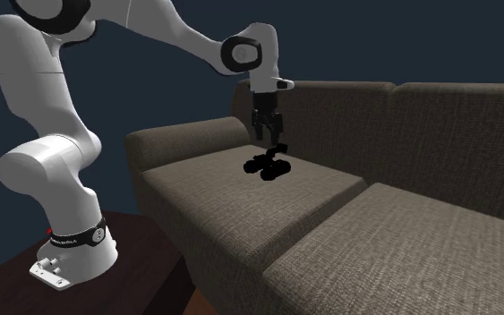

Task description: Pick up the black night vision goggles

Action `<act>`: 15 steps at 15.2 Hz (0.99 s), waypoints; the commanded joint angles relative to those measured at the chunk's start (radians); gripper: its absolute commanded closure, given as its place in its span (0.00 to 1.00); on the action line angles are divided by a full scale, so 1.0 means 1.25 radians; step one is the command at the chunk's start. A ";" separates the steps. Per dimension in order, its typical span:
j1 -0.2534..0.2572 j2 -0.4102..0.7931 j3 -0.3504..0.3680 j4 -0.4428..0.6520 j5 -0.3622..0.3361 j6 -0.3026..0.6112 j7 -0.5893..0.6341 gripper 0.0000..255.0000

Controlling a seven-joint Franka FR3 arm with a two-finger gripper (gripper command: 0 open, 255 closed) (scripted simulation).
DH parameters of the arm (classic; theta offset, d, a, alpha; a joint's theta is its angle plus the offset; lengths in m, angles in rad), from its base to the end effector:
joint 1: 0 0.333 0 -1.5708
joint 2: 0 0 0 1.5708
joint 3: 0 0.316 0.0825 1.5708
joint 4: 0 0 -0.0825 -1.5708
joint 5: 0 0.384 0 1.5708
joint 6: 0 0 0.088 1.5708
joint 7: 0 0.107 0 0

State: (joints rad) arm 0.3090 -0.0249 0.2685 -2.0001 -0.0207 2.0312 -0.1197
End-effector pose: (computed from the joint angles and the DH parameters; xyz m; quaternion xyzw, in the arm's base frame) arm 0.4644 0.3022 0.4733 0.9379 0.3456 0.0297 0.0061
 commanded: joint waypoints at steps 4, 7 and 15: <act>0.040 0.100 0.038 0.078 -0.021 0.026 -0.025 0.00; 0.065 0.159 0.059 0.128 -0.038 0.035 -0.040 0.00; 0.071 0.193 0.059 0.091 -0.053 0.104 -0.034 0.00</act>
State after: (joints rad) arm 0.3987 0.2122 0.3429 -1.8767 -0.0845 2.1476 -0.1619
